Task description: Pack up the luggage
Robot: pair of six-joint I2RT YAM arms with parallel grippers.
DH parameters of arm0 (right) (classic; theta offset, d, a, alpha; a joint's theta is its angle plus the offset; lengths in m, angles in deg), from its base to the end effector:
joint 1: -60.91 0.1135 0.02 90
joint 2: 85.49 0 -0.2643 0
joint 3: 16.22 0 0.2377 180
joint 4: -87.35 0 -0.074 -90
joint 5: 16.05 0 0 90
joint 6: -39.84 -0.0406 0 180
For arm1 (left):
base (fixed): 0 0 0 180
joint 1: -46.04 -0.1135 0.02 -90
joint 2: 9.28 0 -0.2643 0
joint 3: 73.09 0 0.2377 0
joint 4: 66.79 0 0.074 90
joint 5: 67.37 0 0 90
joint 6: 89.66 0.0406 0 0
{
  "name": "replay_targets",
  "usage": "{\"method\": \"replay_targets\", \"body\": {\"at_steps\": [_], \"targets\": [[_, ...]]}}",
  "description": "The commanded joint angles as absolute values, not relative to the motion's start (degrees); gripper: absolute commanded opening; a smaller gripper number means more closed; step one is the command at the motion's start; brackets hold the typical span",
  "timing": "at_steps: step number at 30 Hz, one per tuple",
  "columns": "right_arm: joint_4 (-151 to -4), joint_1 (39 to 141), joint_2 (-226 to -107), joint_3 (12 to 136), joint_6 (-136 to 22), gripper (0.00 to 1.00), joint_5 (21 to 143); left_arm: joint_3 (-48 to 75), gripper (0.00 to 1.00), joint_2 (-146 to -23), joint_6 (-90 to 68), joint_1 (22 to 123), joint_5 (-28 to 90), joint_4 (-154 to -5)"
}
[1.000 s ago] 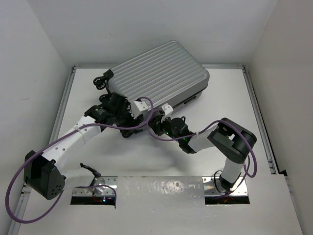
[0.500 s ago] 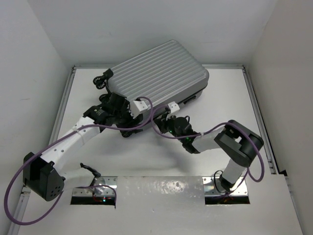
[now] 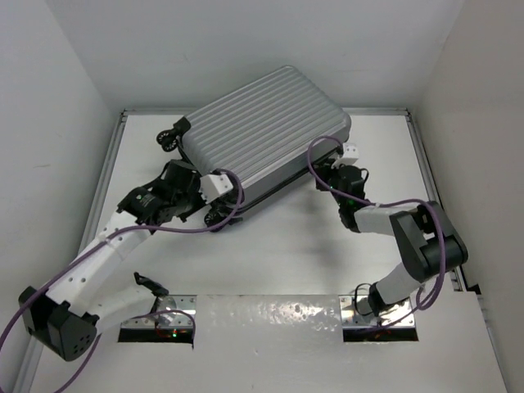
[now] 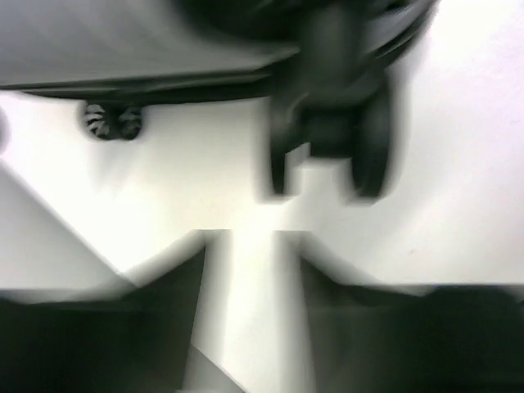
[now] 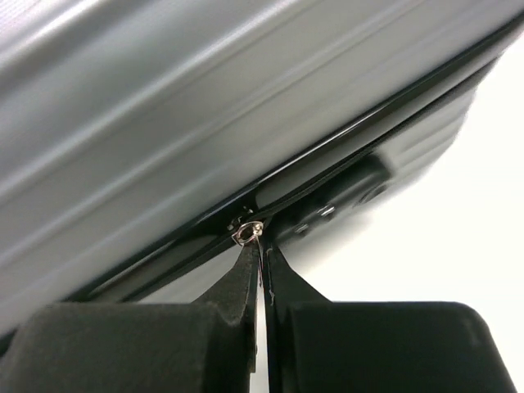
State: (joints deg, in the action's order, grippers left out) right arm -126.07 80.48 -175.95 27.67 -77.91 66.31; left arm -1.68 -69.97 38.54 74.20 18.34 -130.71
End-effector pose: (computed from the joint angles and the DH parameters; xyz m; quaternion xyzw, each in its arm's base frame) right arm 0.2814 0.0943 0.1792 0.0971 0.7767 0.2010 0.5889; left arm 0.1714 -0.0883 0.2965 0.5090 0.8001 0.0630 0.3111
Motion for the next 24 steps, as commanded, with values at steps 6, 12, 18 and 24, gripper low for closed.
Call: {"method": "replay_targets", "body": {"at_steps": [6, 12, 18, 24], "targets": [[-124.97, 65.06, -180.15, 38.64, -73.35, 0.00, 68.75, 0.24, 0.00, -65.79, 40.51, 73.28, 13.14, -131.59], [-119.78, 62.76, -181.38, 44.54, -64.23, 0.00, 84.58, 3.48, 0.00, -68.24, 40.07, 73.37, 26.11, -132.46], [-113.82, 58.63, -186.65, 52.17, -61.59, 0.00, 84.59, 4.63, 0.31, -71.59, 41.74, 74.25, 33.87, -134.92], [-108.01, 56.87, -188.15, 58.95, -57.89, 0.00, 85.45, 3.84, 1.00, -72.81, 32.09, 77.50, 33.37, -131.77]]}}
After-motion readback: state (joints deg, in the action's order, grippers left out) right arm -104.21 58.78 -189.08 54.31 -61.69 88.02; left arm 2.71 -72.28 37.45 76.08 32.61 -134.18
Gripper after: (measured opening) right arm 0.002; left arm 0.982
